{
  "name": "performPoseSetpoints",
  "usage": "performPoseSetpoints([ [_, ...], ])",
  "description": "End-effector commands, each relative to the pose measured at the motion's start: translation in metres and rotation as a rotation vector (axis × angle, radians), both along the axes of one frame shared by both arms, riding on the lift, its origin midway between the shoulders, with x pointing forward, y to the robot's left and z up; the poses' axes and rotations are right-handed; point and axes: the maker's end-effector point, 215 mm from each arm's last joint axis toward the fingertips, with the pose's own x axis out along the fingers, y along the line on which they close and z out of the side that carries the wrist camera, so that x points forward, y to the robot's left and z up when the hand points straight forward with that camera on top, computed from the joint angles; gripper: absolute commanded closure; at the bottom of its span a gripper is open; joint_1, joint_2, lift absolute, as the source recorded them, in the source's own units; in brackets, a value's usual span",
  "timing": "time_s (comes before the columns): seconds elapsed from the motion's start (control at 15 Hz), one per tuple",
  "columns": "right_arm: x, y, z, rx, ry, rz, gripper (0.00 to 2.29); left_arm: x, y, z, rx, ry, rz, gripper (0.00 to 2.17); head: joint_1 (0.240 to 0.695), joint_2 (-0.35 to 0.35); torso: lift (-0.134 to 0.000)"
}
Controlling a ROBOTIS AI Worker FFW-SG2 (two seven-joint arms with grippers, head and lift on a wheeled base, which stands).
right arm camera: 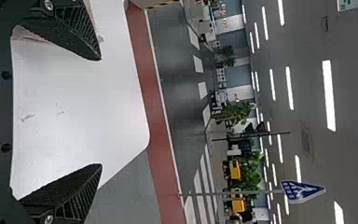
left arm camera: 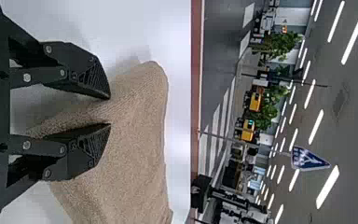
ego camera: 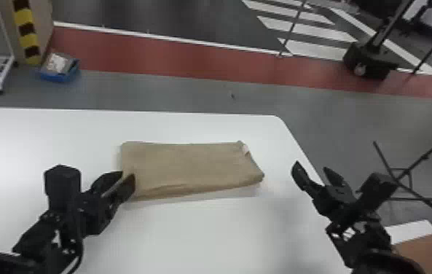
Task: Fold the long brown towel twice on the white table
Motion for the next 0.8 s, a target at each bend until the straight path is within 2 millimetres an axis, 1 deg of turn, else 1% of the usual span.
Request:
performPoseSetpoints([
  [0.0, 0.003, 0.001, 0.002, -0.002, -0.005, 0.001, 0.07, -0.002, 0.004, 0.009, -0.013, -0.018, 0.017, 1.76, 0.695, -0.350, -0.123],
  [0.07, 0.004, 0.002, 0.002, -0.001, -0.004, 0.004, 0.07, -0.001, 0.008, 0.017, -0.018, -0.032, 0.025, 1.90, 0.695, -0.350, -0.123],
  [0.2, 0.005, 0.004, 0.001, 0.002, -0.002, 0.007, 0.07, -0.004, 0.012, 0.027, -0.029, -0.044, 0.029, 1.90, 0.695, -0.350, -0.123],
  [0.27, 0.005, 0.006, 0.000, 0.005, 0.000, 0.009, 0.07, -0.006, 0.021, 0.029, -0.022, -0.037, 0.035, 1.90, 0.695, -0.350, -0.123],
  [0.33, 0.005, 0.006, 0.000, 0.007, -0.001, 0.009, 0.07, -0.012, 0.033, 0.024, -0.004, 0.002, 0.045, 1.90, 0.695, -0.350, -0.123],
  [0.47, 0.006, 0.007, 0.000, 0.009, -0.001, 0.012, 0.07, -0.028, 0.064, 0.016, 0.021, 0.067, 0.083, 1.90, 0.695, -0.350, -0.123],
  [0.53, 0.007, 0.008, 0.001, 0.008, -0.003, 0.012, 0.07, -0.033, 0.085, 0.020, 0.063, 0.055, 0.104, 1.90, 0.695, -0.350, -0.123],
  [0.6, 0.008, 0.010, 0.001, 0.009, -0.003, 0.014, 0.07, -0.036, 0.100, 0.025, 0.111, 0.032, 0.123, 1.89, 0.695, -0.350, -0.123],
  [0.67, 0.011, 0.013, 0.001, 0.010, -0.004, 0.019, 0.07, -0.037, 0.122, 0.031, 0.141, 0.013, 0.159, 1.89, 0.695, -0.350, -0.123],
  [0.73, 0.014, 0.020, -0.001, 0.012, -0.002, 0.030, 0.07, -0.041, 0.141, 0.033, 0.148, 0.022, 0.182, 1.89, 0.695, -0.350, -0.123],
])
